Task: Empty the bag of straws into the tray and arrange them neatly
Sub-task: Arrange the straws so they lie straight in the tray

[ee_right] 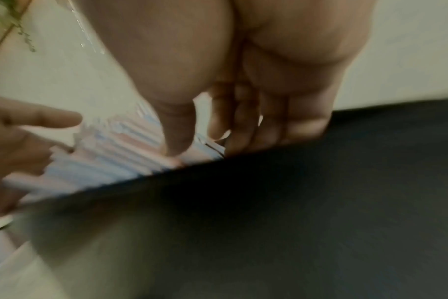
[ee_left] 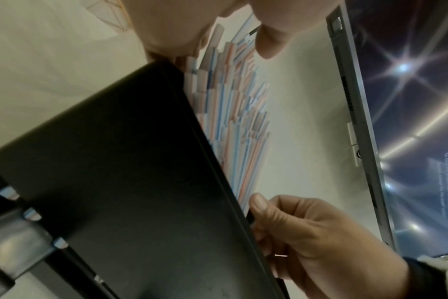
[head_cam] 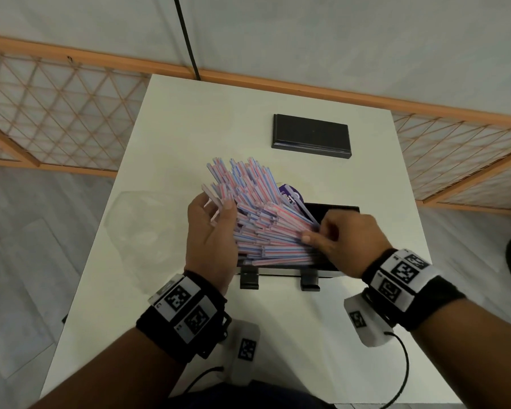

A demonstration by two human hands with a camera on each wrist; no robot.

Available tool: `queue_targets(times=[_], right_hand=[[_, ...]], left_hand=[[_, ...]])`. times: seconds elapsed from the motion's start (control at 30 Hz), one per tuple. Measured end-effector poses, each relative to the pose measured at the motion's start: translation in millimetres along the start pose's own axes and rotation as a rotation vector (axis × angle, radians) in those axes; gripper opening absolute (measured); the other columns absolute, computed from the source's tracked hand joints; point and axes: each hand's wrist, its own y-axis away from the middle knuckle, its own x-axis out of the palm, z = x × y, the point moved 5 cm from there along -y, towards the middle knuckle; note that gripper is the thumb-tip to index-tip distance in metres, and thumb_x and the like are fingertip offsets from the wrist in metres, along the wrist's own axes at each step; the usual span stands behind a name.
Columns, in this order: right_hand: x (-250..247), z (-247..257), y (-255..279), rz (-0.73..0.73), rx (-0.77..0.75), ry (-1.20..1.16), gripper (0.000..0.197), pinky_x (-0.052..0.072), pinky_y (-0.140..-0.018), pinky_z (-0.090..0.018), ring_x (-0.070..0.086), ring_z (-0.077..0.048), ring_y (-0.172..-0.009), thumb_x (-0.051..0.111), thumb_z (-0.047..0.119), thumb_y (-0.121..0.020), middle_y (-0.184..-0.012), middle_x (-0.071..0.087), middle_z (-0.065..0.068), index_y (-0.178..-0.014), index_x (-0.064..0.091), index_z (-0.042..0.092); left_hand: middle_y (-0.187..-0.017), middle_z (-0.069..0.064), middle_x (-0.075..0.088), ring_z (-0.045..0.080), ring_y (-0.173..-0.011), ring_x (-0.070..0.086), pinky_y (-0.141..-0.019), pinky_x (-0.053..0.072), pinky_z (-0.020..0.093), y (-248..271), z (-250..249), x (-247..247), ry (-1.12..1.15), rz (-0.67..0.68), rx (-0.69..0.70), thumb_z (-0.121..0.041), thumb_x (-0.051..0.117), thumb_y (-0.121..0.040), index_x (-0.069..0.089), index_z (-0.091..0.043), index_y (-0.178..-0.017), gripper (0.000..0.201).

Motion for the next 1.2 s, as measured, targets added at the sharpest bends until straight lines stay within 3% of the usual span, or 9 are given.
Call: queue_targets(times=[0.1, 0.23, 0.4, 0.6, 0.73, 0.8, 0.93, 1.03, 1.2], right_hand=[[19, 0, 12, 0.122, -0.099, -0.017, 0.038, 0.044, -0.068, -0.022, 0.056, -0.015, -0.076, 0.071, 0.054, -0.080, -0.084, 0.061, 0.003, -0.089, 0.062, 0.019], [29, 8, 20, 0.168, -0.166, -0.090, 0.046, 0.048, -0.072, -0.027, 0.059, -0.017, -0.077, 0.070, 0.058, -0.079, -0.086, 0.063, -0.001, -0.094, 0.062, 0.015], [39, 8, 20, 0.132, -0.228, 0.050, 0.075, 0.049, -0.082, -0.031, 0.056, -0.018, -0.088, 0.038, 0.084, -0.072, -0.095, 0.053, 0.003, -0.104, 0.064, 0.021], [52, 24, 16, 0.196, -0.212, 0.092, 0.081, 0.050, -0.090, -0.036, 0.057, -0.022, -0.104, 0.027, 0.088, -0.072, -0.105, 0.056, 0.003, -0.115, 0.059, 0.027], [52, 30, 13, 0.262, -0.191, 0.020, 0.074, 0.051, -0.086, -0.033, 0.060, -0.019, -0.097, 0.031, 0.088, -0.071, -0.099, 0.058, 0.007, -0.108, 0.056, 0.029], [53, 34, 13, 0.301, -0.217, 0.009, 0.073, 0.051, -0.090, -0.034, 0.060, -0.018, -0.101, 0.034, 0.087, -0.070, -0.106, 0.063, 0.007, -0.113, 0.056, 0.032], [51, 36, 6, 0.344, -0.187, 0.021, 0.076, 0.051, -0.085, -0.032, 0.061, -0.018, -0.093, 0.035, 0.091, -0.064, -0.092, 0.063, 0.006, -0.098, 0.064, 0.030], [57, 40, 8, 0.403, -0.178, -0.017, 0.070, 0.051, -0.093, -0.033, 0.062, -0.018, -0.103, 0.051, 0.084, -0.069, -0.106, 0.068, 0.008, -0.115, 0.063, 0.033], [59, 46, 6, 0.378, -0.197, 0.011, 0.068, 0.050, -0.096, -0.032, 0.062, -0.018, -0.108, 0.057, 0.081, -0.071, -0.112, 0.069, 0.004, -0.118, 0.064, 0.033]], left_hand=[[-0.098, -0.001, 0.066, 0.006, -0.083, 0.065, -0.079, 0.057, 0.029, 4, -1, 5, -0.113, 0.046, 0.043, -0.027, 0.042, -0.109, 0.054, -0.013, -0.121, 0.022], [-0.105, -0.007, 0.069, 0.003, -0.093, 0.068, -0.084, 0.054, 0.024, 8, -2, 6, -0.178, 0.079, 0.031, -0.037, 0.042, -0.108, 0.057, -0.013, -0.125, 0.033], [-0.111, 0.000, 0.071, 0.007, -0.094, 0.073, -0.077, 0.058, 0.026, 6, 2, 2, -0.126, 0.077, -0.005, -0.041, 0.045, -0.106, 0.056, -0.013, -0.123, 0.034], [-0.127, 0.002, 0.072, 0.025, -0.121, 0.066, -0.107, 0.048, 0.050, 11, 12, 5, -0.017, 0.098, -0.137, -0.071, 0.043, -0.090, 0.067, -0.026, -0.129, 0.065], [-0.114, -0.002, 0.073, 0.014, -0.107, 0.070, -0.099, 0.054, 0.046, 10, 8, 4, -0.058, 0.067, -0.066, -0.057, 0.039, -0.097, 0.068, -0.029, -0.113, 0.043], [-0.110, -0.001, 0.072, 0.011, -0.099, 0.071, -0.092, 0.055, 0.043, 10, 7, 3, -0.072, 0.062, -0.039, -0.054, 0.040, -0.099, 0.064, -0.023, -0.117, 0.043], [-0.119, 0.007, 0.074, 0.027, -0.111, 0.071, -0.099, 0.053, 0.054, 8, 8, 1, -0.009, 0.050, -0.073, -0.069, 0.048, -0.085, 0.068, -0.020, -0.122, 0.065], [-0.116, 0.007, 0.075, 0.030, -0.110, 0.071, -0.098, 0.053, 0.055, 7, 10, 0, 0.003, 0.055, -0.093, -0.072, 0.052, -0.080, 0.072, -0.023, -0.114, 0.063], [-0.104, 0.001, 0.074, 0.015, -0.094, 0.073, -0.081, 0.057, 0.036, 10, 3, 3, -0.131, 0.093, -0.009, -0.033, 0.058, -0.102, 0.064, -0.012, -0.119, 0.028]])
